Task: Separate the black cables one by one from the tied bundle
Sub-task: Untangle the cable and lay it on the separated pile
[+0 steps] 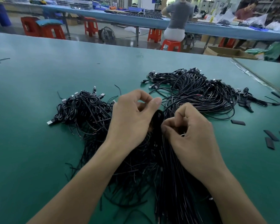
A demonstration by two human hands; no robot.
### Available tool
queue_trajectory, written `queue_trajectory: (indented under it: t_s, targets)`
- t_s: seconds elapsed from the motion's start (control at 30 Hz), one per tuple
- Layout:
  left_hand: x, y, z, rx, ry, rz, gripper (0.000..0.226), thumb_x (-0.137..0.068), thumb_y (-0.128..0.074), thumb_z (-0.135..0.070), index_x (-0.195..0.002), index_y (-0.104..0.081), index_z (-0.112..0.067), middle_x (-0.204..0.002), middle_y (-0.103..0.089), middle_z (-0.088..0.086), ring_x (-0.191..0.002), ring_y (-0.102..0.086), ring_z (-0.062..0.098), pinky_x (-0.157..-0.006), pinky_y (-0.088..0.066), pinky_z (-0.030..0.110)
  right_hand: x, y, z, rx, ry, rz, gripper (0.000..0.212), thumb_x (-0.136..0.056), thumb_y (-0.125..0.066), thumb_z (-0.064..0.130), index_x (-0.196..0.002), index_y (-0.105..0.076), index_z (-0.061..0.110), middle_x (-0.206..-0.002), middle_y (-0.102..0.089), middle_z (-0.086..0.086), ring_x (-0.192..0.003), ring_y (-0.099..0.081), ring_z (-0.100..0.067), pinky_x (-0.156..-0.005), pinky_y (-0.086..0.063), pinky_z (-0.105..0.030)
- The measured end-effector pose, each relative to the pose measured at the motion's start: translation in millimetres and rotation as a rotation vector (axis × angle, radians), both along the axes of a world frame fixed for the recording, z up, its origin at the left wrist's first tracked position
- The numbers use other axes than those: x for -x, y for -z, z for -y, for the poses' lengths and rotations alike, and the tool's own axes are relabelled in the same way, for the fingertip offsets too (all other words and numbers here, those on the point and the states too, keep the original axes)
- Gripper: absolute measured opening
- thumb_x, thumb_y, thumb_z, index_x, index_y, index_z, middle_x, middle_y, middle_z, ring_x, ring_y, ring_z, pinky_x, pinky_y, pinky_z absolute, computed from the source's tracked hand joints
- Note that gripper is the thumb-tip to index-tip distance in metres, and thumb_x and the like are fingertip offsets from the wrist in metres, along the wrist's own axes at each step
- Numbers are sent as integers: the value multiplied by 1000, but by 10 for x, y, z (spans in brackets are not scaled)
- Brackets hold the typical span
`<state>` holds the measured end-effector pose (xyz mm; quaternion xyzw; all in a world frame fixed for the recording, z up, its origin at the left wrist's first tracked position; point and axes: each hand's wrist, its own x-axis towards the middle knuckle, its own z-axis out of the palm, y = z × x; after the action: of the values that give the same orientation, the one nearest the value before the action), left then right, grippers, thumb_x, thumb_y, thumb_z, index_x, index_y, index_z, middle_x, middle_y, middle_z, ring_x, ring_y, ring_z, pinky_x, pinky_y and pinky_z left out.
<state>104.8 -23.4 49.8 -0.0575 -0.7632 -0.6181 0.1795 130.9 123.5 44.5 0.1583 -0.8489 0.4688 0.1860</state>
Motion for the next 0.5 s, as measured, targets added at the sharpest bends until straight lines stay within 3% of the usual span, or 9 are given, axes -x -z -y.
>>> queue_trajectory:
  t_s: [0.07, 0.17, 0.23, 0.3, 0.4, 0.5]
  targets:
    - [-45, -45, -40, -27, 52, -37, 18, -91, -71, -34, -76, -65, -27, -66, -73, -4, -56, -65, 15, -59, -59, 46, 42, 36, -18, 22, 80, 3, 41, -79, -75, 6, -76, -38, 24, -77, -70, 12, -60, -59, -7, -54, -45, -21]
    - [-103, -73, -113, -62, 181, -69, 10, -89, -70, -32, -81, -66, -27, -72, -75, -7, -67, -72, 18, -55, -57, 34, 82, 75, -75, 74, 150, 28, 37, -81, -74, 7, -76, -41, 23, -71, -68, 16, -54, -53, -4, -51, -41, -22]
    - [-98, -46, -117, -76, 234, -21, 9, -91, -71, -28, -85, -65, -25, -69, -75, -4, -61, -69, 23, -47, -53, 29, 86, 76, -105, 162, 149, 41, 39, -82, -72, 5, -73, -37, 21, -71, -69, 9, -59, -58, -17, -54, -48, -33]
    - [-85, -14, -96, -98, 278, 24, 12, -92, -71, -25, -86, -61, -22, -66, -74, 0, -53, -63, 15, -44, -47, 21, 90, 55, -127, 238, 137, 48, 41, -82, -72, 6, -71, -38, 26, -72, -71, 2, -67, -66, -21, -65, -55, -44]
    - [-70, 50, -73, -62, 341, 33, 19, -88, -74, -26, -82, -56, -25, -61, -71, 1, -48, -59, 20, -41, -44, 23, 92, 6, -133, 292, 115, 8, 39, -78, -70, 8, -68, -40, 30, -72, -72, 1, -67, -68, -11, -65, -55, -35]
    - [-57, 128, -68, 19, 379, 77, 19, -83, -74, -32, -83, -55, -27, -58, -69, 0, -50, -62, 30, -42, -47, 27, 94, -38, -176, 422, 51, 19, 42, -79, -73, 2, -69, -40, 27, -77, -74, -4, -72, -70, -16, -73, -58, -39]
